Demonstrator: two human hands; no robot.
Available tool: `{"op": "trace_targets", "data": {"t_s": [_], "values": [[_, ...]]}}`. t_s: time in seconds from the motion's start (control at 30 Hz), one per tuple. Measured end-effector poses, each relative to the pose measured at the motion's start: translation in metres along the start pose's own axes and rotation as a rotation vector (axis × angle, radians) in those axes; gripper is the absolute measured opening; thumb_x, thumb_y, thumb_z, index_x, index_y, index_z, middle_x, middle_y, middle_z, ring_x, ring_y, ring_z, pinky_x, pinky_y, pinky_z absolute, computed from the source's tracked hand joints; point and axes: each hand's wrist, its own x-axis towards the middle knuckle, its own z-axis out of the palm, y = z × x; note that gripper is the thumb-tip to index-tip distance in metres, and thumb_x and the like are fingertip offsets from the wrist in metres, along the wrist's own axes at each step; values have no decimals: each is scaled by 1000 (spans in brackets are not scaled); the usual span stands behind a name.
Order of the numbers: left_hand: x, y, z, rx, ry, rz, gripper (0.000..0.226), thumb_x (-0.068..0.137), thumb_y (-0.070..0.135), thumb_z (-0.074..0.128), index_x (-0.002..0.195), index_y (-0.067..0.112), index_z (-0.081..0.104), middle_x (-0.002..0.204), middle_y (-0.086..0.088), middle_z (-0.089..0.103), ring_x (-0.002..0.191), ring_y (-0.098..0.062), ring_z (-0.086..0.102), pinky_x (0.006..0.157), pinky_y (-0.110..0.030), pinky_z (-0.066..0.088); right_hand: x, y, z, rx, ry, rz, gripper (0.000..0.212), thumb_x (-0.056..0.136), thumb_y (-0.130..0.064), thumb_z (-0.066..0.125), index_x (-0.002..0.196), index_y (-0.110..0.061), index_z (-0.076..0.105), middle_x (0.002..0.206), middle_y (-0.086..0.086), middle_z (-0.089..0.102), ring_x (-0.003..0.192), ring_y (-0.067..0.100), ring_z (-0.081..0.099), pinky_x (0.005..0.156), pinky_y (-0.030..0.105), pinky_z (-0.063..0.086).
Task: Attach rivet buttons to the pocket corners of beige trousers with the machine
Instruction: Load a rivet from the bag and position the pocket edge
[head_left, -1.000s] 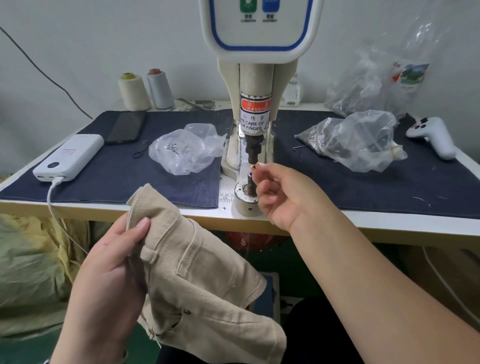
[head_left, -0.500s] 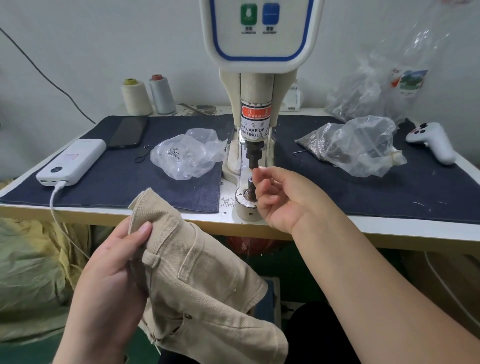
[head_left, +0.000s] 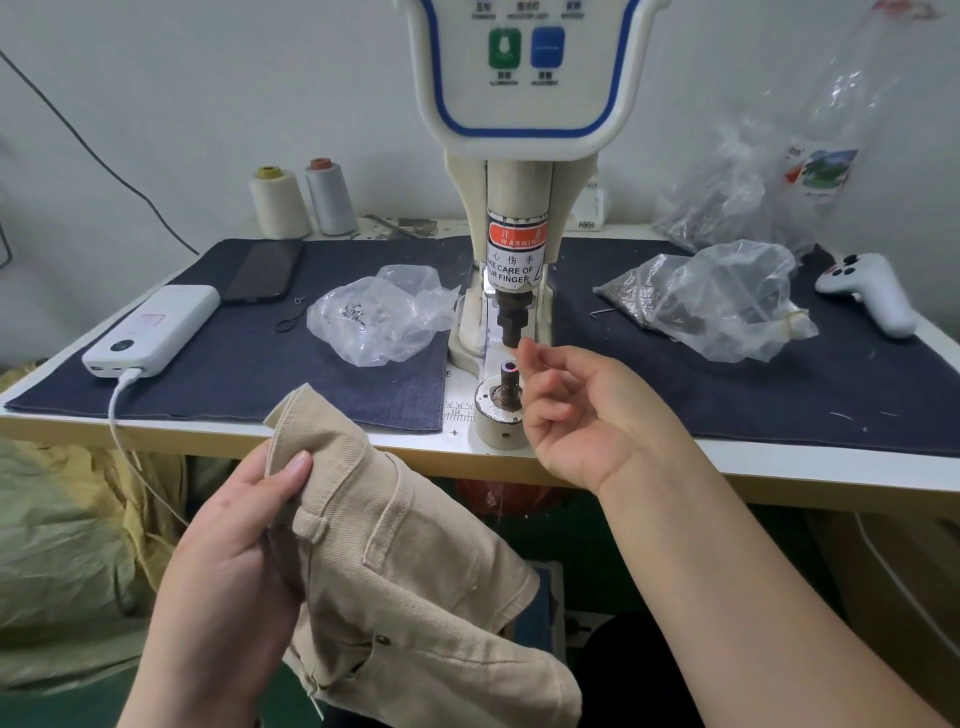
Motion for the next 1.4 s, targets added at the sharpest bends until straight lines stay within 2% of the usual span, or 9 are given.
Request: {"op": "trace_targets", "data": {"t_s": [0.27,0.57,0.73,0.8,1.17,1.4], "values": [[0,0,0,-2,10,-9,32,84,20,57,106,5,72,98,-14,72,87,-24,71,73,-31,58,2,2,-6,-80,-49,-56,11,89,-3,56,99,-2,60,68,7,70,37,7,49,31,13,32],[1,-1,0,16,4,4,28,85,21,57,105,12,75,99,-12,72,87,-21,71,73,-28,58,4,7,-8,-44,-106,-86,16,85,-1,56,101,0,59,72,8,69,39,7,48,33,14,32],[1,1,0,25,2,5,30,85,22,57,106,11,75,100,-12,72,88,-21,71,73,-28,58,2,8,-9,-12,-150,-81,43,70,-2,59,112,3,59,68,7,66,40,8,46,34,14,32],[1,1,1,24,5,3,30,85,22,57,107,11,74,99,-12,72,88,-21,70,72,-28,58,2,7,-9,-4,-169,-67,49,69,-4,57,117,5,59,66,7,64,40,9,46,35,15,32],[1,2,2,30,11,4,31,84,22,57,107,10,74,102,-15,71,91,-24,69,74,-30,58,3,7,-14,46,-216,-57,46,74,-10,52,117,6,58,64,4,55,42,9,41,37,16,30],[1,5,2,27,-14,5,32,84,23,58,109,9,73,101,-15,72,89,-24,71,72,-29,58,0,11,-22,-50,-183,-151,45,74,-8,55,117,4,62,66,3,56,43,9,42,36,17,35]]}}
